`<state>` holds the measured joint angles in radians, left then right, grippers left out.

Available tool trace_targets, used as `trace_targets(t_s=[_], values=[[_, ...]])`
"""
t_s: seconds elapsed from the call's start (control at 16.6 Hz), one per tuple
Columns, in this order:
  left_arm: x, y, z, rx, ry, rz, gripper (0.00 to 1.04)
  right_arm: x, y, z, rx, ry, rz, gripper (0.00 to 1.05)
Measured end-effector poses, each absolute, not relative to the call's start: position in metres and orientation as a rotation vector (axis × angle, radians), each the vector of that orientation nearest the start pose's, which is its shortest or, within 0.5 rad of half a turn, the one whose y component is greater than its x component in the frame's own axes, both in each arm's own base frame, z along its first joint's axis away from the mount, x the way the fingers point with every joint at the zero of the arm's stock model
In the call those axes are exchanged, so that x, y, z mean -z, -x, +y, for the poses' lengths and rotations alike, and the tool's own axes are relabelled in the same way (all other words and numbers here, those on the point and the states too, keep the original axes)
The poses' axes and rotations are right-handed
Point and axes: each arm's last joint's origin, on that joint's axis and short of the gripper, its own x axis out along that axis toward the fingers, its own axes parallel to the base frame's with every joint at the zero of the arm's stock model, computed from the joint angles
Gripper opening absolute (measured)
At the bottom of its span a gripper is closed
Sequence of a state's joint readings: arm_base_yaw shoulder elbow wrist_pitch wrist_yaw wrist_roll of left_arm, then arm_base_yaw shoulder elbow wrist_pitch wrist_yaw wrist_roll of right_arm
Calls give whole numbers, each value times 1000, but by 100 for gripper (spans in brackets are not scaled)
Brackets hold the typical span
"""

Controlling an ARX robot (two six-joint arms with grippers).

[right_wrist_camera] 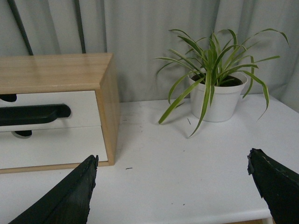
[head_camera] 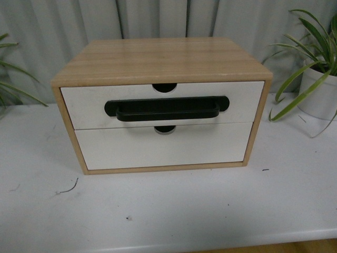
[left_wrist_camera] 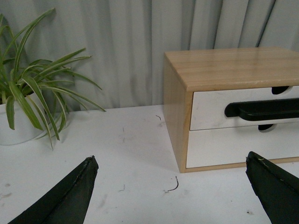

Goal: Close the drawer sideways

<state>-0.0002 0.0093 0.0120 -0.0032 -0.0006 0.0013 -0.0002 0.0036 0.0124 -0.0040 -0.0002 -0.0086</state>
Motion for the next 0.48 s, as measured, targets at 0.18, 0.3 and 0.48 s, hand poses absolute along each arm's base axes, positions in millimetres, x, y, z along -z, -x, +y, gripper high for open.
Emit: trace_targets(t_s=[0.18,0.3,0.48], values=[[-166,-98,0,0,-1,1,98,-167,-97,0,0,9,-5,98],[-166,-98,0,0,-1,1,98,-167,-97,0,0,9,-5,98],[-166,-98,0,0,-1,1,98,-167,-97,0,0,9,-5,98]])
